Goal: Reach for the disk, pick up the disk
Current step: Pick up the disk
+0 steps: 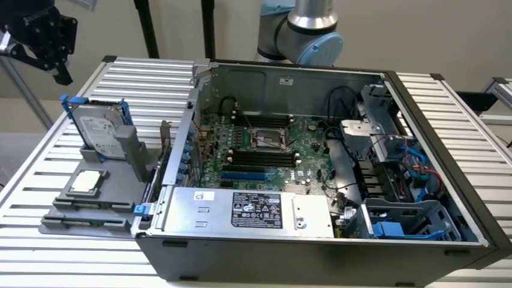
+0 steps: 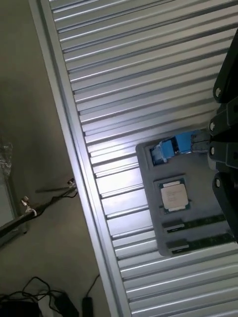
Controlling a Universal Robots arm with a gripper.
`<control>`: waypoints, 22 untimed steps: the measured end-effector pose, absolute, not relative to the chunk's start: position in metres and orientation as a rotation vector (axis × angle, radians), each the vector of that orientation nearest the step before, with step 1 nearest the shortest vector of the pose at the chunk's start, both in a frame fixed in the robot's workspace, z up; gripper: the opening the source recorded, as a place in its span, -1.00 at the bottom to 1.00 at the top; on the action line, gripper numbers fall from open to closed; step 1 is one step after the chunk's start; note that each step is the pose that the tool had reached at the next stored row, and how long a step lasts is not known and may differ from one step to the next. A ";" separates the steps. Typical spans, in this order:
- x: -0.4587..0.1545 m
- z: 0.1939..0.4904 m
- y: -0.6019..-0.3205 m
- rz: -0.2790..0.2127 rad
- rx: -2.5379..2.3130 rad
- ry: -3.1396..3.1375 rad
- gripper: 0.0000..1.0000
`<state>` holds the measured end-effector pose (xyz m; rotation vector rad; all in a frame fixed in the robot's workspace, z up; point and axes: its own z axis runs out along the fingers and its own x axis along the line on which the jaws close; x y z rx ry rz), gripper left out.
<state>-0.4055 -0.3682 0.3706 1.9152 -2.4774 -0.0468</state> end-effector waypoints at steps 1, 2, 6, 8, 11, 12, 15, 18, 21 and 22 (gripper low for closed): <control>-0.405 0.370 -0.368 -0.047 1.930 -2.466 -0.79; -0.405 0.370 -0.368 -0.047 1.944 -2.455 -0.79; -0.403 0.368 -0.368 -0.046 1.995 -2.413 -0.79; -0.403 0.366 -0.368 -0.046 2.025 -2.387 -0.79; -0.403 0.364 -0.368 -0.046 2.068 -2.349 -0.79; -0.402 0.363 -0.368 -0.046 2.082 -2.336 -0.79; -0.401 0.360 -0.368 -0.045 2.109 -2.312 -0.79; -0.400 0.358 -0.367 -0.045 2.126 -2.296 -0.79; -0.400 0.357 -0.365 -0.044 2.131 -2.291 -0.79; -0.400 0.357 -0.364 -0.044 2.131 -2.289 -0.79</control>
